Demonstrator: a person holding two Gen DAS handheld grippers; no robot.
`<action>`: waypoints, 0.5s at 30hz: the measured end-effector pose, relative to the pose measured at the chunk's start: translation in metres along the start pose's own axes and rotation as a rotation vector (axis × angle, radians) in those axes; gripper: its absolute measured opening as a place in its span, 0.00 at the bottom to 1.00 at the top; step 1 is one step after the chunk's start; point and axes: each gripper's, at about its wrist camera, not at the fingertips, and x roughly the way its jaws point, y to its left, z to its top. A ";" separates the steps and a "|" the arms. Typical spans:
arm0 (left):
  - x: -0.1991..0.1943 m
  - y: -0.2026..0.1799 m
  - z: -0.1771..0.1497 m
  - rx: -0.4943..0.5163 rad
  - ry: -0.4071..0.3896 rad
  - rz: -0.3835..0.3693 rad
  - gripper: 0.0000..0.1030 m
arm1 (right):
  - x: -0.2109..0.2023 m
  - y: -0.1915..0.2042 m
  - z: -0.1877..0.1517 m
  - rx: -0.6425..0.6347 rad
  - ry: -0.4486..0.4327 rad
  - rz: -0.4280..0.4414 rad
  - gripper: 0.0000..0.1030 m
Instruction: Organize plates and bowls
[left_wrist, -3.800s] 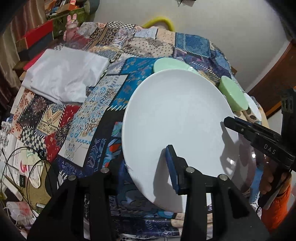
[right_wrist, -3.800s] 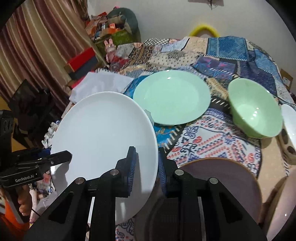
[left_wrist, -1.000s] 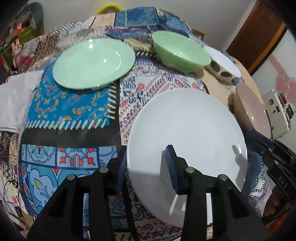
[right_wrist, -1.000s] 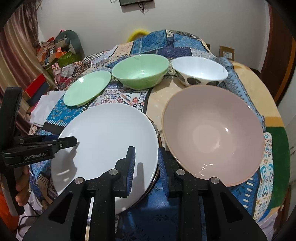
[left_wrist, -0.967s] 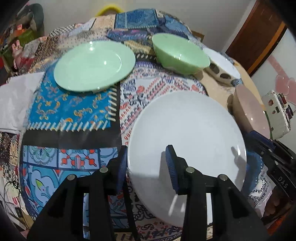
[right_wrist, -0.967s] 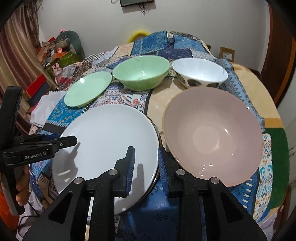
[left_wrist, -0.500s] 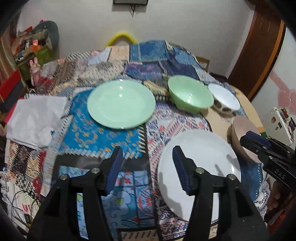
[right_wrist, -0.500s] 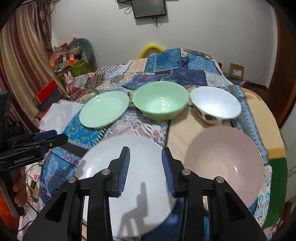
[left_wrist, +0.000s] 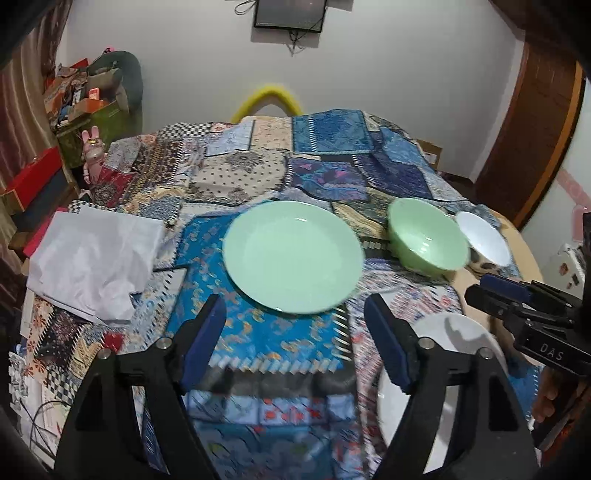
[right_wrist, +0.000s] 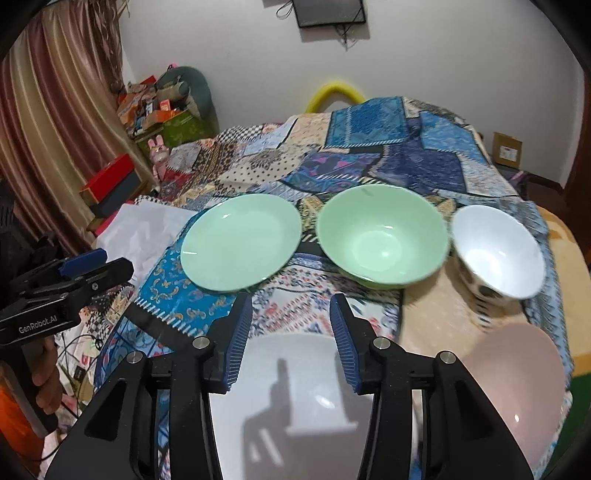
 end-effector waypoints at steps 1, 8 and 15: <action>0.005 0.004 0.002 0.001 0.002 0.013 0.75 | 0.005 0.002 0.002 -0.003 0.009 0.005 0.39; 0.051 0.035 0.015 -0.014 0.059 0.035 0.75 | 0.047 0.011 0.013 -0.026 0.097 0.019 0.40; 0.104 0.061 0.019 -0.036 0.145 0.012 0.73 | 0.088 0.016 0.024 -0.022 0.180 0.030 0.40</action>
